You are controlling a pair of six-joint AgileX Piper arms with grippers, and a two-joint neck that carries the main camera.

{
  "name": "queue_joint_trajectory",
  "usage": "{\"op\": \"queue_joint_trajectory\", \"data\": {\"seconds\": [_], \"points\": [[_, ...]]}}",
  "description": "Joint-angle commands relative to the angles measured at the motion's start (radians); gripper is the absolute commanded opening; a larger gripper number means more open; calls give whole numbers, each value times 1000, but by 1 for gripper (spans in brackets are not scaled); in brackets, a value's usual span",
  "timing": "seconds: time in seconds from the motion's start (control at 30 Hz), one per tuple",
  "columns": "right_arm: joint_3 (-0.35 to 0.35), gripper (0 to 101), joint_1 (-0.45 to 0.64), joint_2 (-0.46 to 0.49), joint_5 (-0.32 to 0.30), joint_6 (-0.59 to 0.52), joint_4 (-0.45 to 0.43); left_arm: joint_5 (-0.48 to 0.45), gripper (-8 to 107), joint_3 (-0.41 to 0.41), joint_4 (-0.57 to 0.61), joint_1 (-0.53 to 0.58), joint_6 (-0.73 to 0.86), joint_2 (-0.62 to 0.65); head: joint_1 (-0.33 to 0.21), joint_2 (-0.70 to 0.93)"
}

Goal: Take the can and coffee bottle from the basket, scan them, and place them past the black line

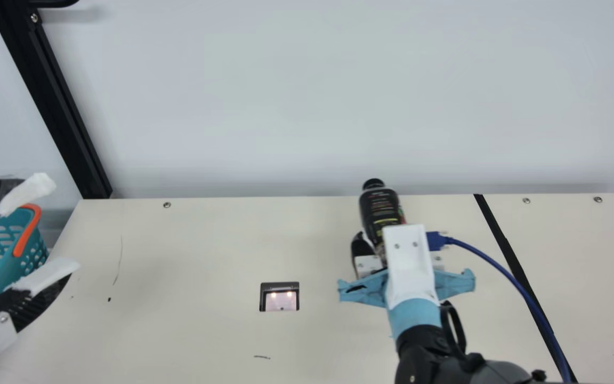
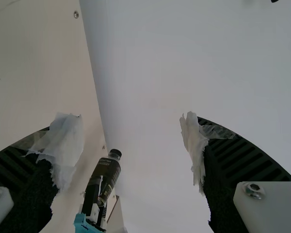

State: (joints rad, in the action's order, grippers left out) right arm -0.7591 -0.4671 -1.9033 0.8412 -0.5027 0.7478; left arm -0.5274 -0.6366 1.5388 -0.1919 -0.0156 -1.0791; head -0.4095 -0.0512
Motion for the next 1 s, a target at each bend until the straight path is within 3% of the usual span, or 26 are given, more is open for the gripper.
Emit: {"op": "queue_joint_trajectory", "data": {"seconds": [0.0, 0.5, 0.97], "points": [[26, 0, 44, 11, 19, 6, -6, 0, 90, 0, 0, 0, 0, 0, -27, -2], [171, 0, 337, 87, 100, 76, -127, 0, 90, 0, 0, 0, 0, 0, -25, -20], [236, 0, 597, 94, 124, 172, -321, 0, 90, 0, 0, 0, 0, 0, -26, -352]]}}
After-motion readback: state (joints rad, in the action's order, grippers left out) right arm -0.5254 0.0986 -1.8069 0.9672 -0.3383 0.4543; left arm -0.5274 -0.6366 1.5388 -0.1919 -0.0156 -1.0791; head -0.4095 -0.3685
